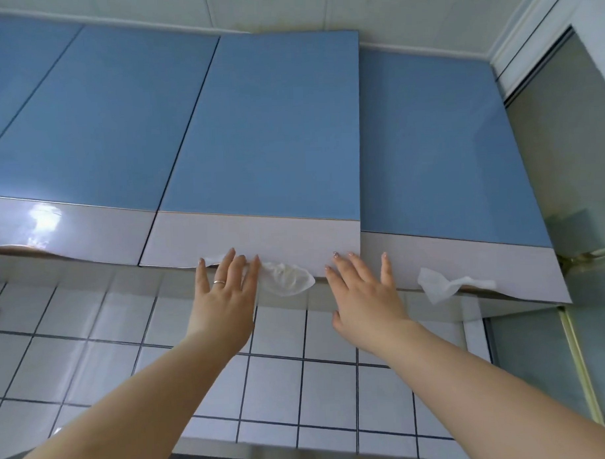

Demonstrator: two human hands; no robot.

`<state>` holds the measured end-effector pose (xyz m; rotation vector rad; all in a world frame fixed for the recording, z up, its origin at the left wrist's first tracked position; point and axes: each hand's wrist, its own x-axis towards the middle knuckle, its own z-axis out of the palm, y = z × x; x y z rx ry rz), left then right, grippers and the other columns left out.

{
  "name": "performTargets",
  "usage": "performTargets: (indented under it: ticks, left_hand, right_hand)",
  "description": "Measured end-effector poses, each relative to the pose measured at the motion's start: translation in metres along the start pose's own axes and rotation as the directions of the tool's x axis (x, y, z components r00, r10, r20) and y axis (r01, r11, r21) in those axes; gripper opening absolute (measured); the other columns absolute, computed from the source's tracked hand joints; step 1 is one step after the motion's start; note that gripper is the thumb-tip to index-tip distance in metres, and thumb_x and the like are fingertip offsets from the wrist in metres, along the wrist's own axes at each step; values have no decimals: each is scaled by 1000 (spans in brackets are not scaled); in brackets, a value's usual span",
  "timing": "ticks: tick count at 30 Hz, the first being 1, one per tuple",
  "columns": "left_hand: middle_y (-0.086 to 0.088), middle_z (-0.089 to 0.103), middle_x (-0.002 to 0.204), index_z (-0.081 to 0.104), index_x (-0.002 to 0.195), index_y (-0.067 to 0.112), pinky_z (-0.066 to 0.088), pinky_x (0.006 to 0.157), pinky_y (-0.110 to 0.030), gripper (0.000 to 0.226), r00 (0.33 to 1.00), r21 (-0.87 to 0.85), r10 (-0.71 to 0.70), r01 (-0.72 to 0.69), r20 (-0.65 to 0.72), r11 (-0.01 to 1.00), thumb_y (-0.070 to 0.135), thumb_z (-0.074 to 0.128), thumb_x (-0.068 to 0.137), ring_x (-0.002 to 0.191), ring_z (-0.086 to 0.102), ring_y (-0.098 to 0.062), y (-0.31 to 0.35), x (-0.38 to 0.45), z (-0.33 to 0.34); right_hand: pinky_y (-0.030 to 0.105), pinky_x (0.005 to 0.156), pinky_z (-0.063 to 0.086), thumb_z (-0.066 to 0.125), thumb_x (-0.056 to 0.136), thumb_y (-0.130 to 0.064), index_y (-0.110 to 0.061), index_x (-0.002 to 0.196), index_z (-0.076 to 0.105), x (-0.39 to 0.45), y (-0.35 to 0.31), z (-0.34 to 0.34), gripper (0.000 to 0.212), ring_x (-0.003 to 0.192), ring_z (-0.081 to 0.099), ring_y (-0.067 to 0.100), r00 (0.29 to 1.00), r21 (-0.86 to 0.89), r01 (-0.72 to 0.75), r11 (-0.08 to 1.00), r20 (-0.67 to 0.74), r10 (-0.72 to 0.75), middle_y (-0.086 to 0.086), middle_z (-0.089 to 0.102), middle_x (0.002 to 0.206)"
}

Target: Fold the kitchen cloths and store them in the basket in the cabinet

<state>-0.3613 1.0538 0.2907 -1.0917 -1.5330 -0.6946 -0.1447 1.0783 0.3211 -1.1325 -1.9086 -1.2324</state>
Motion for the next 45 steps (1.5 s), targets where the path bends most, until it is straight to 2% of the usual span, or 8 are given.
performTargets:
  ticks: [6,17,27,30,32,35,39,45]
  left_hand:
    - [-11,-1,155,-13,147,12,-10,110,-60,85,999,35,18,-20,50,999,22,48,89,145,-13,-26,5,6,6]
    - [-11,3,153,-12,148,12,-8,111,-59,86,1000,4,22,-22,-6,1000,24,50,89,146,-8,-25,5,6,22]
    - [-9,9,153,-7,149,14,-6,112,-59,82,999,-33,30,-30,-18,999,19,47,87,146,-2,-23,4,7,24]
    - [-1,23,148,9,149,20,-5,113,-57,78,1000,-171,29,-29,-3,985,12,47,82,145,10,-19,-2,14,12]
    - [1,28,149,15,148,23,-3,115,-52,77,1000,-332,2,2,12,943,12,50,81,143,17,-17,-11,18,5]
    - [-4,28,153,15,149,24,9,117,-44,80,998,-575,-41,64,53,815,15,56,81,143,17,-19,-22,18,-1]
    - [-1,34,148,25,147,23,27,110,-32,78,996,-768,-90,80,30,636,13,63,80,136,29,-19,-29,6,-4]
    - [3,41,140,32,143,27,26,100,-23,72,988,-846,-144,126,59,518,15,66,80,131,34,-14,-22,-28,-25]
  right_hand:
    - [65,107,-9,43,90,-37,-20,150,-2,14,-6,8,77,145,-10,19,979,79,-76,994,194,59,-2,-15,158]
    - [65,108,-4,45,89,-39,-22,150,-3,19,-3,25,79,145,-12,18,982,88,-67,994,181,50,-4,-18,157]
    - [65,109,1,46,88,-41,-22,149,14,28,-3,17,71,145,3,20,979,104,-71,992,196,50,-4,-4,159]
    - [61,111,6,42,89,-34,-26,139,38,33,2,4,51,138,29,19,986,194,-106,975,146,78,-3,22,155]
    - [54,113,14,39,90,-27,-28,130,49,33,6,-3,42,123,46,17,989,316,-148,937,60,136,-6,41,143]
    - [47,109,23,40,90,-23,-27,128,49,26,4,-5,40,110,54,17,987,393,-134,910,-32,159,-5,44,137]
    - [42,105,26,44,88,-21,-26,131,47,12,-3,-2,44,120,48,17,992,399,-58,915,-82,99,-5,42,138]
    - [43,106,31,51,87,-24,-27,135,45,-17,-6,-4,48,127,42,20,990,525,-26,851,-104,94,0,41,141]
